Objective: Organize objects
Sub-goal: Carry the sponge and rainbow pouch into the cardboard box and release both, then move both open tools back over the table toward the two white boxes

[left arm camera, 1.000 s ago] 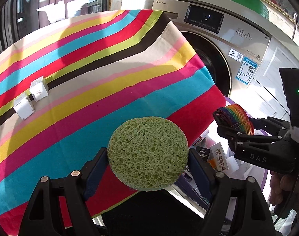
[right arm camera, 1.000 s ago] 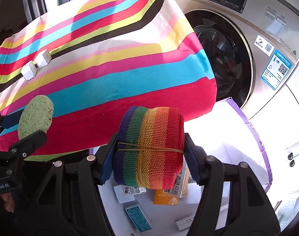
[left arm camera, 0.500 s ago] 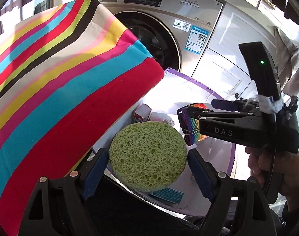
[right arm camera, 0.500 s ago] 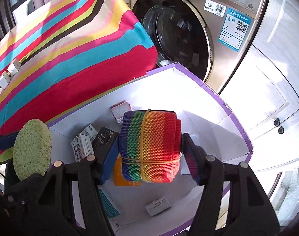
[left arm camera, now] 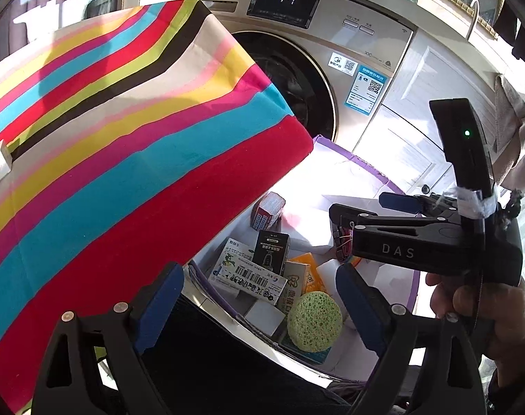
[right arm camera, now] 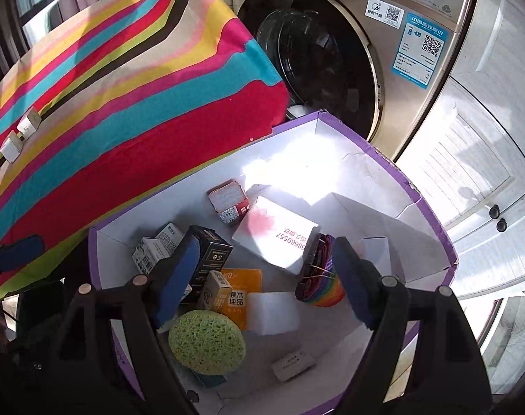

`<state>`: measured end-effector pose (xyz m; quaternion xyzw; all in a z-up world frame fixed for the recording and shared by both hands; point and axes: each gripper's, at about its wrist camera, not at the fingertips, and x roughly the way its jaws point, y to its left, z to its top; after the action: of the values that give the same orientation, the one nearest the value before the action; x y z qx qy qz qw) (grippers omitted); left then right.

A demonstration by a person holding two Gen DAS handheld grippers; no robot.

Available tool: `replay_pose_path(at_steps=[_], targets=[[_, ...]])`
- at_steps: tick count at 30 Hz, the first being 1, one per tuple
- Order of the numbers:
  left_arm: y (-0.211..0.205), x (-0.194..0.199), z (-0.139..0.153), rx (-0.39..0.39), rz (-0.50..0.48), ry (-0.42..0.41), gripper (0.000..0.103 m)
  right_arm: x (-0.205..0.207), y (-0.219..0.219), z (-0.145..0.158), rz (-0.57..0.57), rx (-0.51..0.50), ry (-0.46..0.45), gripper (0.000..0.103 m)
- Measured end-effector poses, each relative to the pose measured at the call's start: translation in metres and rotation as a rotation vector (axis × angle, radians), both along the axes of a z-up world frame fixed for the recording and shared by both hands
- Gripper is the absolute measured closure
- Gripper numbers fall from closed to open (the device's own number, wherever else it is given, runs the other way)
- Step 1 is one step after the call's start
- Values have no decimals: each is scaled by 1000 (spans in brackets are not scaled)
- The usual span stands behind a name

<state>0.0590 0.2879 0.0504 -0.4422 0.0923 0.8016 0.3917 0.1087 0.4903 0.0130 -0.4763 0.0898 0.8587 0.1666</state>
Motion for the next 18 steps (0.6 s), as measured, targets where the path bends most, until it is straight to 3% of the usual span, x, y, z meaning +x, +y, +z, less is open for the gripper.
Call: replay_pose_path(at_steps=[8, 11, 18], targets=[[-60, -29, 21, 17, 205, 82, 12, -8, -23, 2, 72, -16, 5, 18], [-90, -43, 24, 23, 310, 85, 12, -13, -34, 2, 106, -19, 4, 17], [-141, -71, 5, -41, 495, 42, 16, -26, -63, 3, 193, -18, 1, 15]])
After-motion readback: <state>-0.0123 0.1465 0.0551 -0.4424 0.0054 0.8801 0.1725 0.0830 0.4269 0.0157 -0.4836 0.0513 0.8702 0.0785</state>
